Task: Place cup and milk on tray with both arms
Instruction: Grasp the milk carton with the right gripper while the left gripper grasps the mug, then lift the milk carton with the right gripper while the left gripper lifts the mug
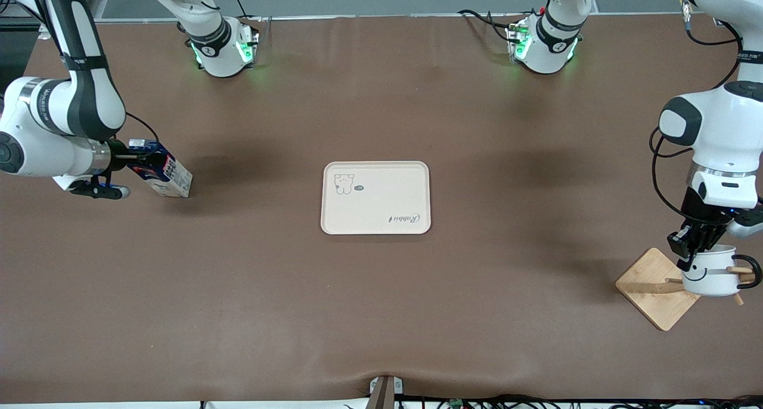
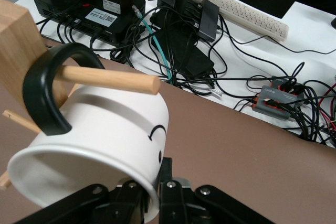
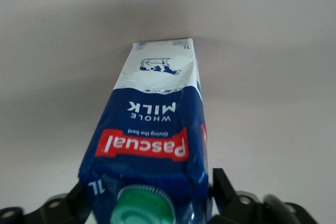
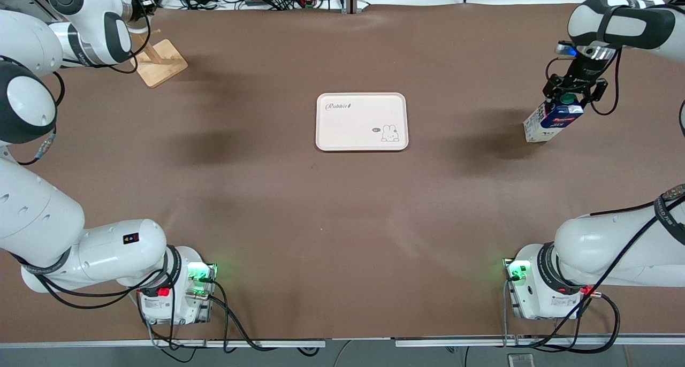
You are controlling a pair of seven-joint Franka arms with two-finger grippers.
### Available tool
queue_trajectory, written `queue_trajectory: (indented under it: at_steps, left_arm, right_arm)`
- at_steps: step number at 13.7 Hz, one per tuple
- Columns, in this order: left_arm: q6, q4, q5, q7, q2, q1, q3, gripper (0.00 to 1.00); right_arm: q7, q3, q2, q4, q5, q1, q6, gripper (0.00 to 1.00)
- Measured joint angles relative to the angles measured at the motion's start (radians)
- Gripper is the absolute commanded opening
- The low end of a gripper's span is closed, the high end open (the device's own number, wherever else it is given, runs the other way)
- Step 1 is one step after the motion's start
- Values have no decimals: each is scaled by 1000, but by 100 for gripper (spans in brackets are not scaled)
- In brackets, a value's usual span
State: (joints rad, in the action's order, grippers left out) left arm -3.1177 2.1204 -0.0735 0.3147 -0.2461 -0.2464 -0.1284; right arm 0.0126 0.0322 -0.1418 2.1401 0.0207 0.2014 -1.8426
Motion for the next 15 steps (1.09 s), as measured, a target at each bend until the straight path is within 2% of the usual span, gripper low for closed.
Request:
queue_trajectory:
  at_steps: [3,6,8,10,13,15]
  left_arm:
    - [43,-19,-1,-4,10,9,-27,0]
    - [198,-56,-1,-4,54,11,-69,0]
    - [358,-102,-1,-4,97,12,-101,0]
    - [566,-183,-1,-3,135,13,-142,0]
    - [869,-330,-1,3,159,16,-210,0]
    - [998,-380,0,53,153,25,-266,0]
  right_arm:
    - [-3,6,9,-51,0,-1,85,0]
    - [-4,13,20,-217,-2,-41,235,0]
    - [-49,17,29,-316,-28,-116,338,0]
    - [-211,22,26,-378,-91,-223,408,0]
    - [-454,28,-8,-443,-172,-405,412,0]
    - [-558,29,-71,-509,-244,-495,406,0]
